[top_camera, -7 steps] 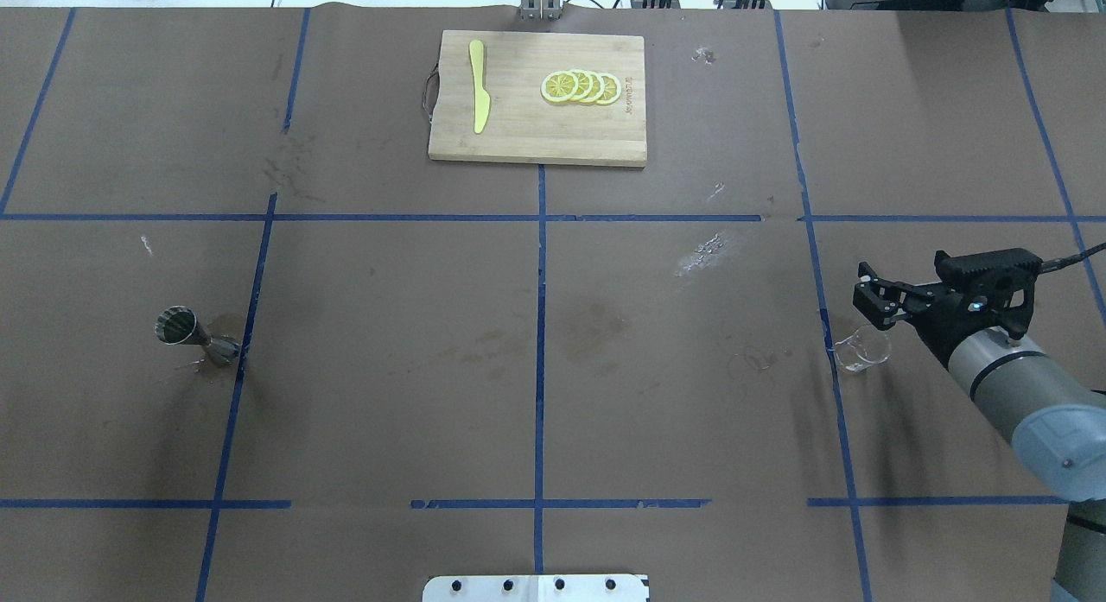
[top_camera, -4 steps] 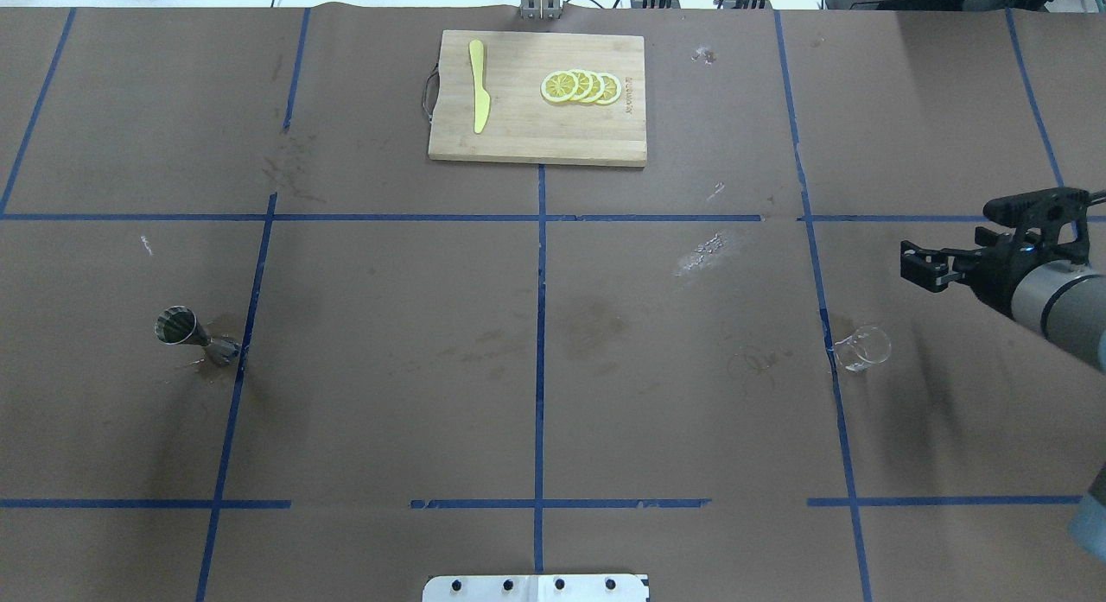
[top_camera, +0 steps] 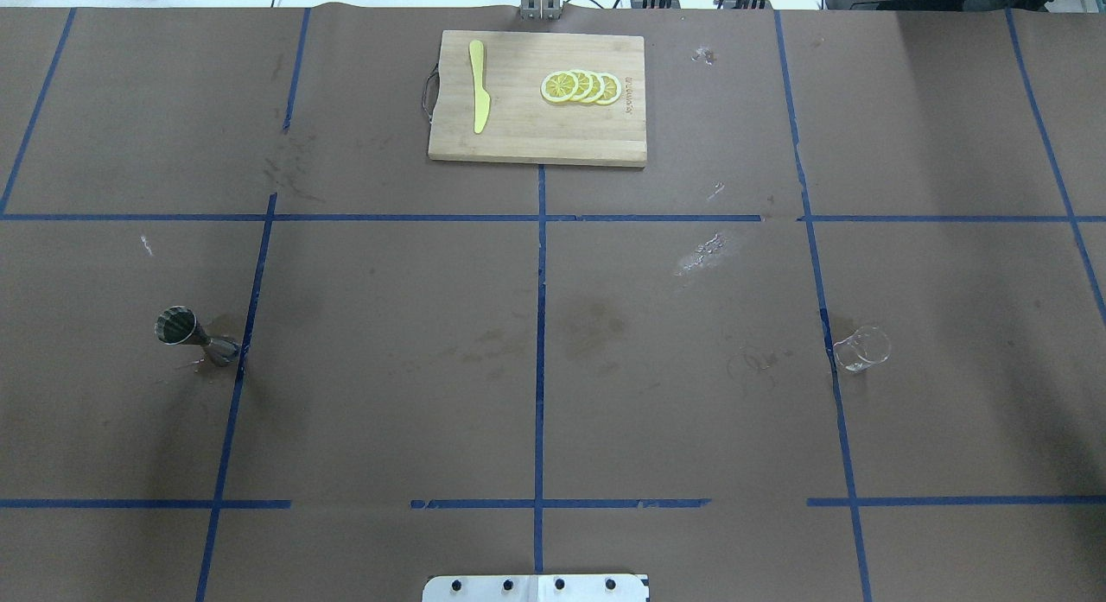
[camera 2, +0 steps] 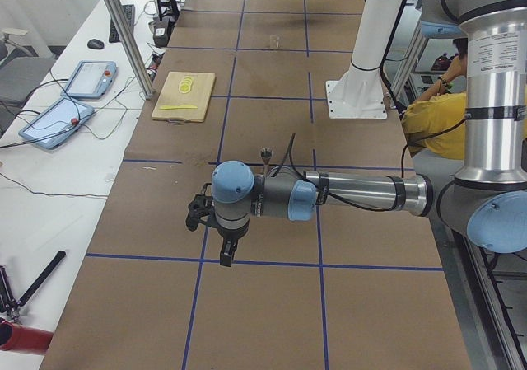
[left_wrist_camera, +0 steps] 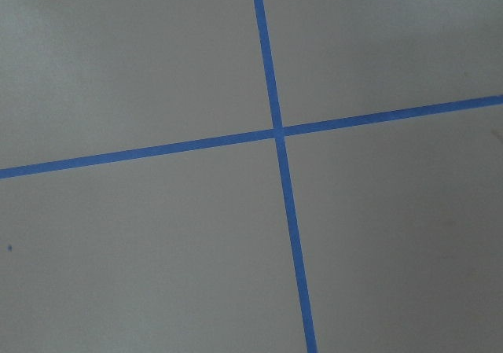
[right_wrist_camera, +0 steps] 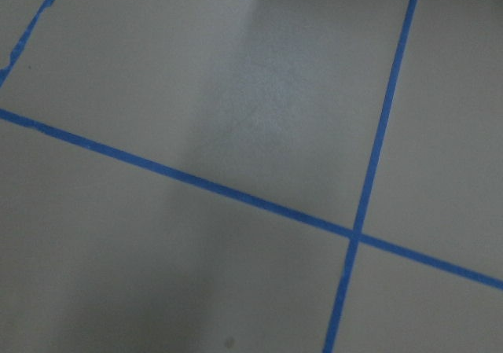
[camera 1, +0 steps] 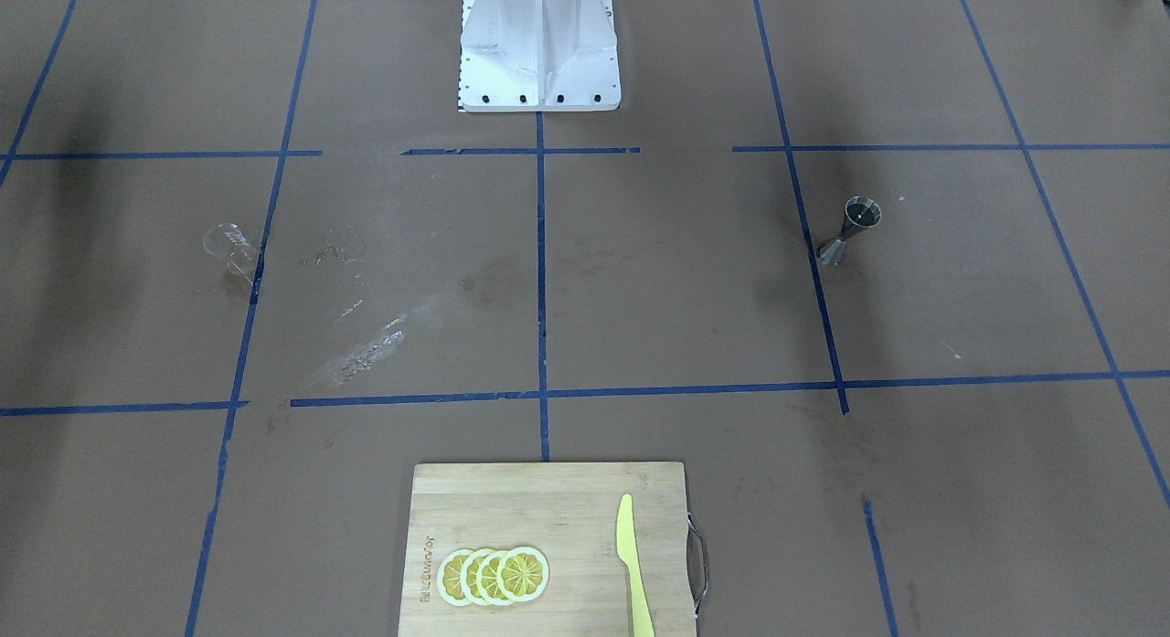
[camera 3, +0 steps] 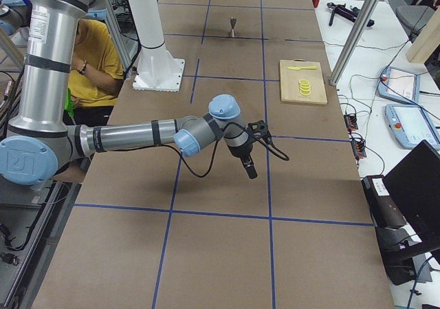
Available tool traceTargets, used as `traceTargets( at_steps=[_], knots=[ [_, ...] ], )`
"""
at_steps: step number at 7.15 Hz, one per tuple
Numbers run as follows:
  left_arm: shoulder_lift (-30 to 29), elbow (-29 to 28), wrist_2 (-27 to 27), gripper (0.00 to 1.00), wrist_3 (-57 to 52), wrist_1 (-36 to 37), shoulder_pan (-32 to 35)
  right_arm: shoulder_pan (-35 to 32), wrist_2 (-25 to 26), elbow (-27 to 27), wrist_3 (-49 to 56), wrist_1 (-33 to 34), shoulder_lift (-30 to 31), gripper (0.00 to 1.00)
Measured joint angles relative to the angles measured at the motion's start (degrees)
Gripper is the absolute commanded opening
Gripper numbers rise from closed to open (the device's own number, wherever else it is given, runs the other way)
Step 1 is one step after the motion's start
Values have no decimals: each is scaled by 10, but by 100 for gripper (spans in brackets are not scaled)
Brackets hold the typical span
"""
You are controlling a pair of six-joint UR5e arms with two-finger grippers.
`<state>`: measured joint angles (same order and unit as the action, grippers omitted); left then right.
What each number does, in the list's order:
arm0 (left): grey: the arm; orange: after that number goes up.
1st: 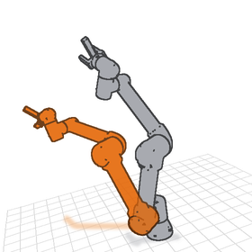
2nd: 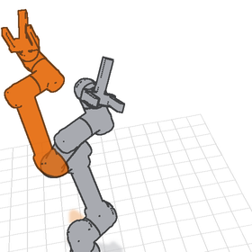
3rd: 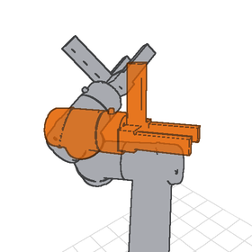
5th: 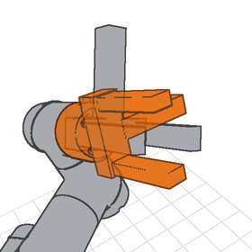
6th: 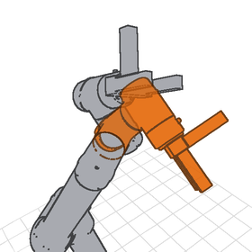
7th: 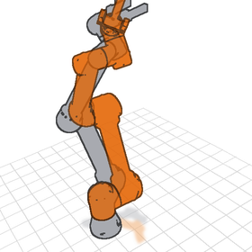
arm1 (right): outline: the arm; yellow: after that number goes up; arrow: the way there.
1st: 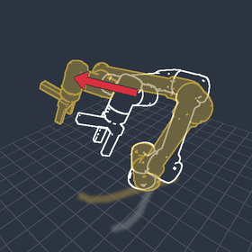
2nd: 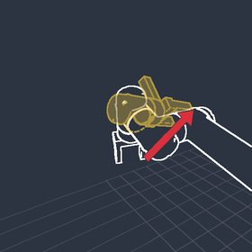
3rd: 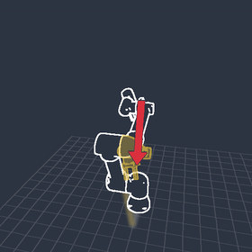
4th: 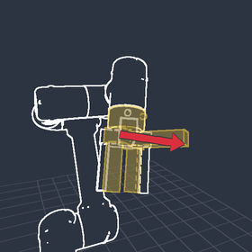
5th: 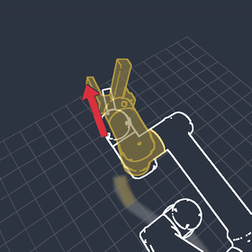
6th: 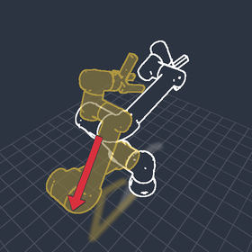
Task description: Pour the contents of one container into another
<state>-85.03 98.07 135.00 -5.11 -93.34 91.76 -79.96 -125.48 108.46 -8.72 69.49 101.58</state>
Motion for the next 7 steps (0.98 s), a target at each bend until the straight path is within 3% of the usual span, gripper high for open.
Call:
traceTargets(
  at_steps=[2, 3, 7],
  knots=[
    [1, -1, 0, 100, -1, 0, 0, -68, -55, -1, 38, 165, -8, 100],
    [1, -1, 0, 100, -1, 0, 0, -81, -61, -2, 42, 203, 4, 100],
    [1, 0, 1, 100, -1, -1, 0, -98, -65, -8, 45, 221, 40, 100]
  ],
)
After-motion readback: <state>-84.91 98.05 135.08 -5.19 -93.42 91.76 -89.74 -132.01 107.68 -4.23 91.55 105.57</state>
